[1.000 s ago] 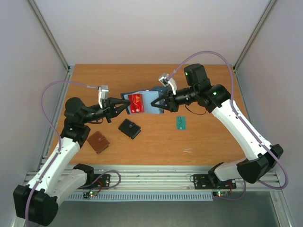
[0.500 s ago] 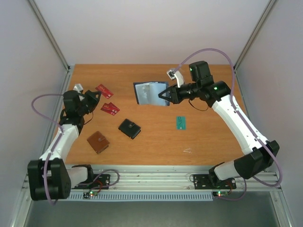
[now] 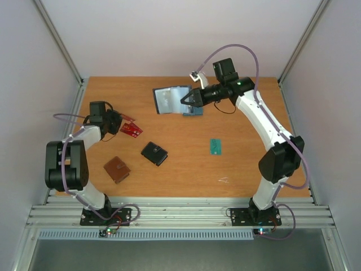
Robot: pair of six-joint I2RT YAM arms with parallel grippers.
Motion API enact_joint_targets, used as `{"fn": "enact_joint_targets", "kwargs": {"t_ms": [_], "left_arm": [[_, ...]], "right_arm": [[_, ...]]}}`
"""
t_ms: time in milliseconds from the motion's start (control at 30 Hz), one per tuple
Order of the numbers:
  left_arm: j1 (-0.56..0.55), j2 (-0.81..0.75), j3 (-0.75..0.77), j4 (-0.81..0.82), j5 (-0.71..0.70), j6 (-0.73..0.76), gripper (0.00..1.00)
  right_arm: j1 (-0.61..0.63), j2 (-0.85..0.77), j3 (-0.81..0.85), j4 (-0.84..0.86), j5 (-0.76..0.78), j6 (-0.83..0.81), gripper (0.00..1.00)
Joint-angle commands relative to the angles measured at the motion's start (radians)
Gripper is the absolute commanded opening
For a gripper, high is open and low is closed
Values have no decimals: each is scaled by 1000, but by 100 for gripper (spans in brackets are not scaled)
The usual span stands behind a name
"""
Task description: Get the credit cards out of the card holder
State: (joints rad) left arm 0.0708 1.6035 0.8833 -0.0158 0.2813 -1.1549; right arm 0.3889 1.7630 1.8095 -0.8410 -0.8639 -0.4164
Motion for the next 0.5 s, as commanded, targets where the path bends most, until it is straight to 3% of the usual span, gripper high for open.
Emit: {"fn": "enact_joint_targets", "kwargs": {"t_ms": [0,367,400,467], "left_arm": [[-26,57,35,-27,-27,-40,0],[-66,63,-28,-37,-154,-63,2],[-93,60,-32,-64,-178,-63,8],[-109,39,-44,-120,-212,-59,29]], "right_arm": [[-9,62,91,-67,-64,-31,1],[-12,49,70,-99,-66,-43,2],[-10,43,65,-98,-62,-43,2],[-11,29,54,-96,-62,-42,3]]}}
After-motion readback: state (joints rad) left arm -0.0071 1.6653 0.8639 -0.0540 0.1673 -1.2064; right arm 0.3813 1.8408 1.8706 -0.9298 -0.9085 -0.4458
